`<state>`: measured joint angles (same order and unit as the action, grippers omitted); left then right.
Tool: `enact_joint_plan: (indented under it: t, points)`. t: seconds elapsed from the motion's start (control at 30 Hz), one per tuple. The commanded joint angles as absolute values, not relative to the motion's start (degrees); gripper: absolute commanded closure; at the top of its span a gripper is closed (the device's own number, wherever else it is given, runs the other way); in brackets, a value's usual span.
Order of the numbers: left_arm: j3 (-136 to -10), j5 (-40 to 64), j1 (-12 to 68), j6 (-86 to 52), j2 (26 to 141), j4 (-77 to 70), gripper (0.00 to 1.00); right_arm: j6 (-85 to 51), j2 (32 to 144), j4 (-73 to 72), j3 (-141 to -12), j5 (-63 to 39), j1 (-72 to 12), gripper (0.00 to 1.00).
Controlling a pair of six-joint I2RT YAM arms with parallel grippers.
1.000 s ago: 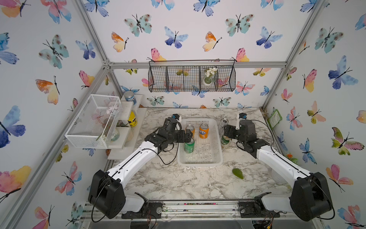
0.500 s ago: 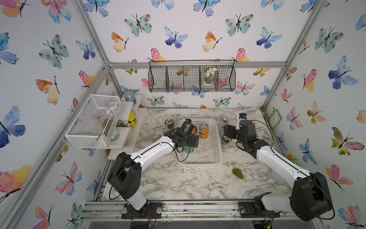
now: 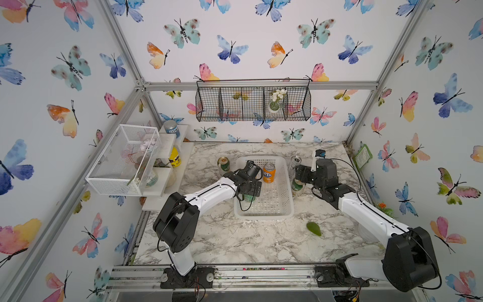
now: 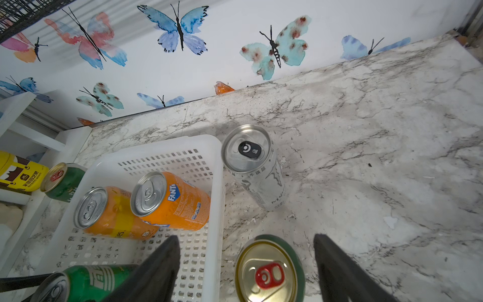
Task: Take out the drinks from the basket
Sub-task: Pick up the drink from the basket.
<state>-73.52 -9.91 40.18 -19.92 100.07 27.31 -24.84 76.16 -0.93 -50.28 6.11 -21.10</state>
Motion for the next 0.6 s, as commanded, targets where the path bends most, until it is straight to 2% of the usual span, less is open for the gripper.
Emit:
enact_joint_plan:
  t: [0.0,0.27,0.57]
  points:
    - [-74.09,-11.10,40.29,-19.91,100.98,28.74,0.18,-24.70,75.07,-1.97,-49.61,6.42,-21.27,0.17]
    - [-74.49,-10.72,40.30,-20.47,100.52,28.74,0.31,-24.78,75.32,-1.89,-49.74,6.59,-21.26,0.17]
    - [-76.57,-9.25,40.34,-20.50,95.85,29.15,0.34,-24.79,75.61,-1.86,-49.86,6.55,-21.28,0.17]
